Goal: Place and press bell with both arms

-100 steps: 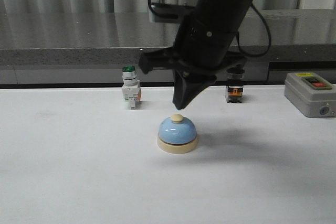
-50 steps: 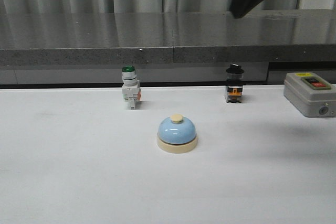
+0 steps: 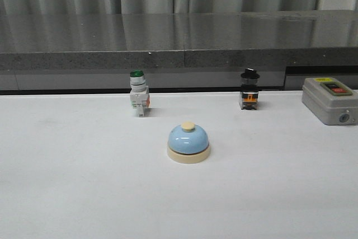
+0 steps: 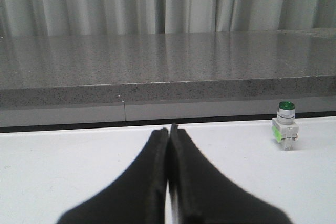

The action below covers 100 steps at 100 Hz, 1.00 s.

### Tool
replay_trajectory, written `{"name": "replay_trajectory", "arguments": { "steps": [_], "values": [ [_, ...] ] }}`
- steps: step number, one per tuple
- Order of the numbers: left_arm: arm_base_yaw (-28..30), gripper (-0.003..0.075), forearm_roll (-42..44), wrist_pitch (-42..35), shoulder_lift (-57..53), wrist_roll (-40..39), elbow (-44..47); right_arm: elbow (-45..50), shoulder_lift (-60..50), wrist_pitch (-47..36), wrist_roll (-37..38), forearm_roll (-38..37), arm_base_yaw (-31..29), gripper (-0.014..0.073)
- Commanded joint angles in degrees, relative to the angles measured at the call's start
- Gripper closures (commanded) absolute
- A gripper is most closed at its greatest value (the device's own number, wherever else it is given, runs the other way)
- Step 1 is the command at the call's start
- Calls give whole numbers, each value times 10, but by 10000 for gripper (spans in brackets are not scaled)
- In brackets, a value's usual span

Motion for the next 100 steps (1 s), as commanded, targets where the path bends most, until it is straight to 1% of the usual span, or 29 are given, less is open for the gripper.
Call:
{"name": "replay_trajectory", "arguments": {
  "steps": [1,26,48,58,100],
  "values": [
    [2,741,-8,-48,-17,-6,24,24,-70,-40,0,-9,-18,654],
    [2,741,-8,-48,-17,-6,24,119,-229,-51,0,-13,-24,654],
    [2,741,-8,-48,-17,-6,24,161,-330,-32,0,-13,-24,654],
    [2,741,-8,-48,-17,-6,24,163,-345,-19,0,-13,-24,654],
    [2,741,-8,-48,-17,-6,24,163,-346,-19,0,-13,-24,654]
  ]
}}
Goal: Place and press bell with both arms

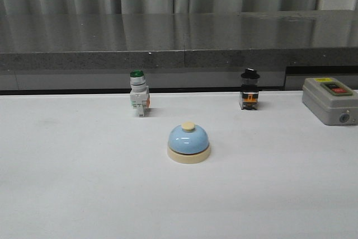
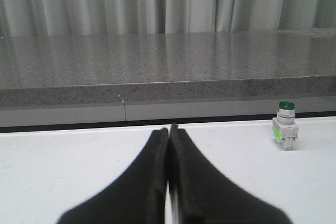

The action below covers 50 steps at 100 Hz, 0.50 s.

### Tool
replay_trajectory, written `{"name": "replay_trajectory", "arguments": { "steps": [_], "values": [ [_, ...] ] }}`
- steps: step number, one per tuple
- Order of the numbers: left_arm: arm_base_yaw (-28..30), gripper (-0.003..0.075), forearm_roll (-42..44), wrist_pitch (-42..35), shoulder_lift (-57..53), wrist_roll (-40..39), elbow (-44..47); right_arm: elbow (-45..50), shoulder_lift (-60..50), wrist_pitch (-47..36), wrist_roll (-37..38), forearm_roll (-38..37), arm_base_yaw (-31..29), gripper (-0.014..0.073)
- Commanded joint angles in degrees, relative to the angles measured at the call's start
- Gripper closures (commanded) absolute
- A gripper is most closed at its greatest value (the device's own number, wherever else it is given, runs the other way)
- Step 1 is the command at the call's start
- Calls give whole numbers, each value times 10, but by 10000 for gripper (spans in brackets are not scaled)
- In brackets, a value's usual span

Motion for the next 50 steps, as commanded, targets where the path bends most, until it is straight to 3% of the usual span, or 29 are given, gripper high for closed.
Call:
{"name": "replay_trajectory", "arguments": {
  "steps": [1,25,50],
  "values": [
    [2,741,-8,-48,-17,-6,24,-14,5,-36,0,-5,-4,654],
    [2,741,-8,-48,-17,-6,24,0,-1,-51,0,-5,-4,654],
    [2,741,-8,-48,-17,-6,24,102,-80,-151,0,-6,-4,654]
  ]
}}
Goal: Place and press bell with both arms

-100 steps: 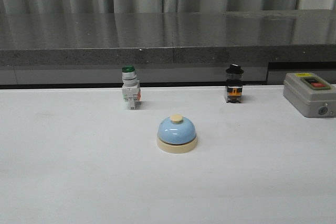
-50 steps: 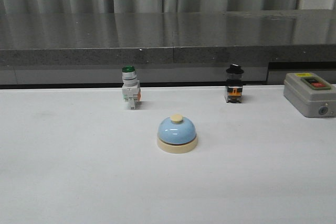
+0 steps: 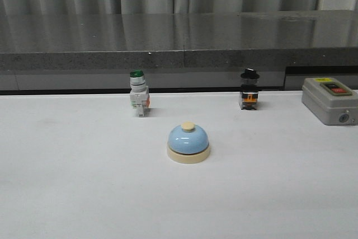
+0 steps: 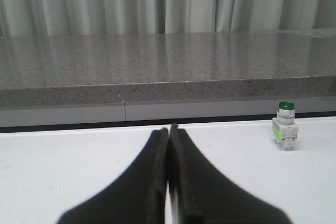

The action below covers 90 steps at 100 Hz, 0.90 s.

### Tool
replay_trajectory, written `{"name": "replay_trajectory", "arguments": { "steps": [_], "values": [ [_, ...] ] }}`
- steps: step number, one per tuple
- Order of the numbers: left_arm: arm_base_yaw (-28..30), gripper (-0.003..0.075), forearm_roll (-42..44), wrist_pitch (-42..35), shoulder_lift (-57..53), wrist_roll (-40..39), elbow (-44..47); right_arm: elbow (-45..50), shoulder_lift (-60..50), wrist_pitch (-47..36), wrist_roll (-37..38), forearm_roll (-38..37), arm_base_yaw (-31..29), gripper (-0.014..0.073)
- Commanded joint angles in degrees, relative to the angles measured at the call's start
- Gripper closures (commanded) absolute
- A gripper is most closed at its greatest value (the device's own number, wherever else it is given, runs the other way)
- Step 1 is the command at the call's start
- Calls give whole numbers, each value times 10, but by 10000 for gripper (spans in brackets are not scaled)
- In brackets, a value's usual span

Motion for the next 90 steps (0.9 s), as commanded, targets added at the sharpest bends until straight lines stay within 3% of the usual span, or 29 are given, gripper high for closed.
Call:
{"name": "replay_trajectory", "arguments": {
  "steps": [1,38,60,90],
  "values": [
    [2,741,-8,-48,-17,-6,24,26,-27,-85,0,-4,-4,654],
    [2,741,-8,-48,-17,-6,24,192,-149,-217,3,-4,-4,654],
    [2,741,-8,-48,-17,-6,24,256,-155,-299,19,-4,-4,654],
    [2,741,-8,-48,-17,-6,24,256,-155,-297,21,-4,-4,654]
  ]
}}
